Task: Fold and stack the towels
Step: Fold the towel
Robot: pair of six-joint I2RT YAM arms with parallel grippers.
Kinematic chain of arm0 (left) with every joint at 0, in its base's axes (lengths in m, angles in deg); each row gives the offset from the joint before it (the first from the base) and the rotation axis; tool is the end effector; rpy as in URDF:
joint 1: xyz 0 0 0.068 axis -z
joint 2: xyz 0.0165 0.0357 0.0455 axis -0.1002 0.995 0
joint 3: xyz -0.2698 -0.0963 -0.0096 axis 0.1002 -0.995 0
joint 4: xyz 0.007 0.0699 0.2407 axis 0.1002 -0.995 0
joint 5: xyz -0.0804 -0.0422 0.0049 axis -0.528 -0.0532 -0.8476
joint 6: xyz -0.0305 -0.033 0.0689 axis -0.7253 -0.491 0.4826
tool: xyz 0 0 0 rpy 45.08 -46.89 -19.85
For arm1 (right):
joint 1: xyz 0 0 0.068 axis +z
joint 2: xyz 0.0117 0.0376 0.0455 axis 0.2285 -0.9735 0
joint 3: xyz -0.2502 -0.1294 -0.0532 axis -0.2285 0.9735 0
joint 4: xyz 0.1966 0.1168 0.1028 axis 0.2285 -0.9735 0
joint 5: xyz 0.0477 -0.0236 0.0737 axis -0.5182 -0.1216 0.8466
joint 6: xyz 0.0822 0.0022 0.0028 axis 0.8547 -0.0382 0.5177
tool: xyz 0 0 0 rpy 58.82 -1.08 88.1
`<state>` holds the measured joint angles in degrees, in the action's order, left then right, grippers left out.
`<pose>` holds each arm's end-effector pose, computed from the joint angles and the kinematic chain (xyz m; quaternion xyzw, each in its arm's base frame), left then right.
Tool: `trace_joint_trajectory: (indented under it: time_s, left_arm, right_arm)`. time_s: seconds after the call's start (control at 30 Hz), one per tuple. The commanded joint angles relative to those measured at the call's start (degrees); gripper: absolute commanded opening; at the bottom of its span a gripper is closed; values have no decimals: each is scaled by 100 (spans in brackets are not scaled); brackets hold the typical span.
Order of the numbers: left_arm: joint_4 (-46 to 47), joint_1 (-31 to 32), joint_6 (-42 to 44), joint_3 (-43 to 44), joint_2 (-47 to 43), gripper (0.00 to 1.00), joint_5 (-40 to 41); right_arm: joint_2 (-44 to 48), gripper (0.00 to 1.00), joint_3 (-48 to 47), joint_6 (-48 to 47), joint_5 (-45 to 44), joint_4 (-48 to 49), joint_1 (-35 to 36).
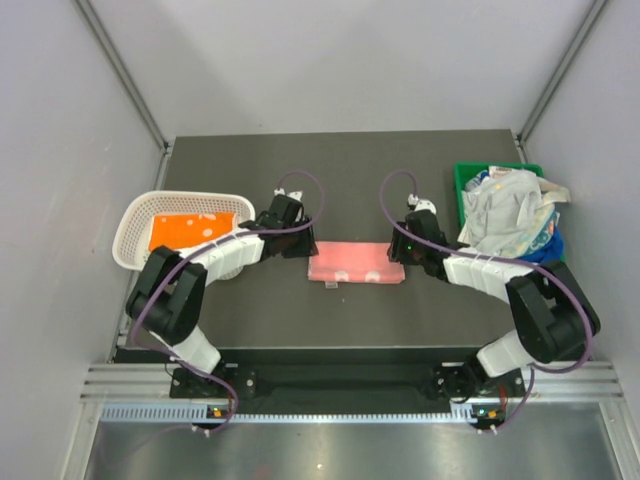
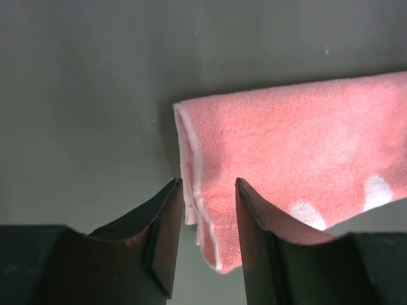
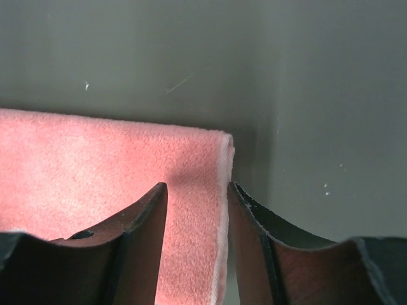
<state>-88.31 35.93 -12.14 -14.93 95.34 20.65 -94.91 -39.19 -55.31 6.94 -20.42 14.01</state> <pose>0.2997 -0.1799 0.1824 0.0041 0.9411 -0.1993 0.2733 0.2728 0.1312 0.1671 0.0255 0.9189 0.1334 0.3704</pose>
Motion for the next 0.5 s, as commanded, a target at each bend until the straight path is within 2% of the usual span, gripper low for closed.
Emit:
trace_joint_trajectory:
  time_s: [0.0,0.13,0.33,0.47]
  left_arm:
    - [207,-117,59,239,155,44,-301]
    - [84,-161,24,415,411,44,-495]
    - [409,-196,-116,362,639,43,-846]
    - [427,-214,-160,380,596,25,-847]
  right_arm:
    - [-232,43,-309,-101,44,164,-121]
    - [-443,43,-389,-110,105,173,-138]
    - [-496,39,-397,-92,149,252,-147]
    - [-470,31,-424,-118,140,208,-165]
